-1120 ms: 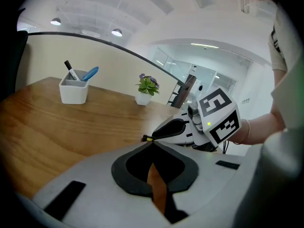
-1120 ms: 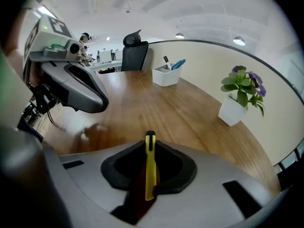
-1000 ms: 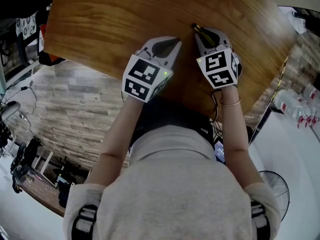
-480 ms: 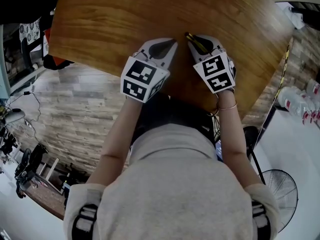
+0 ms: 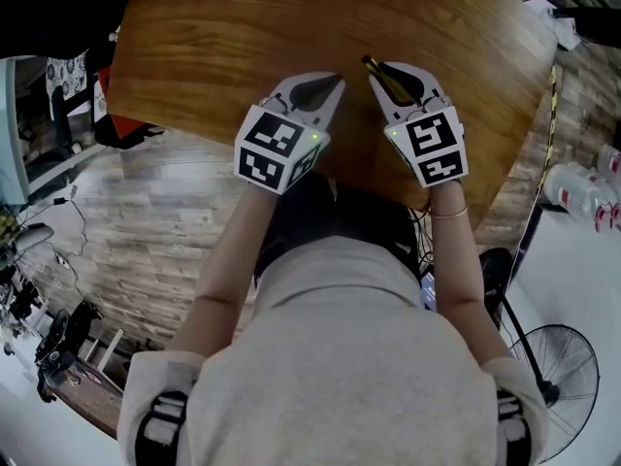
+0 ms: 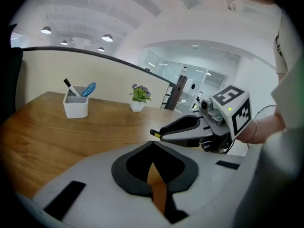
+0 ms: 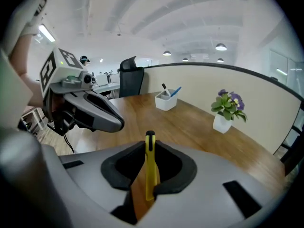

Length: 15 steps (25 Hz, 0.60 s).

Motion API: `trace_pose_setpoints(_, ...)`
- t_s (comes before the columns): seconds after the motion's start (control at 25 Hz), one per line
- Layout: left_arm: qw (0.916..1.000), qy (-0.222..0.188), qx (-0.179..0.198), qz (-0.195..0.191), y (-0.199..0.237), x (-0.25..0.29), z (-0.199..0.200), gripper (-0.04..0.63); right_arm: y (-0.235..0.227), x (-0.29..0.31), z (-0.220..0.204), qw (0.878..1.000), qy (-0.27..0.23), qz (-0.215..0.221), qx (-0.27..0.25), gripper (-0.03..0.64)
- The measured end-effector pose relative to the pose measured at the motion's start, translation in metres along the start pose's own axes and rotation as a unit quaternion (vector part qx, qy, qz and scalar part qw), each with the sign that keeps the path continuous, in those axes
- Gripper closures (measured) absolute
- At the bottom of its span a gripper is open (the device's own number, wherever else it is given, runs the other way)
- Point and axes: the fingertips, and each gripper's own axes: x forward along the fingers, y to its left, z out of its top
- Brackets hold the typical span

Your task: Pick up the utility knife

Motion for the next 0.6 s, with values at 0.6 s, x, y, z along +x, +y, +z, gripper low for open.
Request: trace_pose_setpoints(0.6, 0.9953, -0.077, 0.056, -0.014, -0.024, -0.028, 0.063, 0.582, 0.005, -0.060, 0.077, 0.992, -0.108, -0.069, -0.005, 0.538)
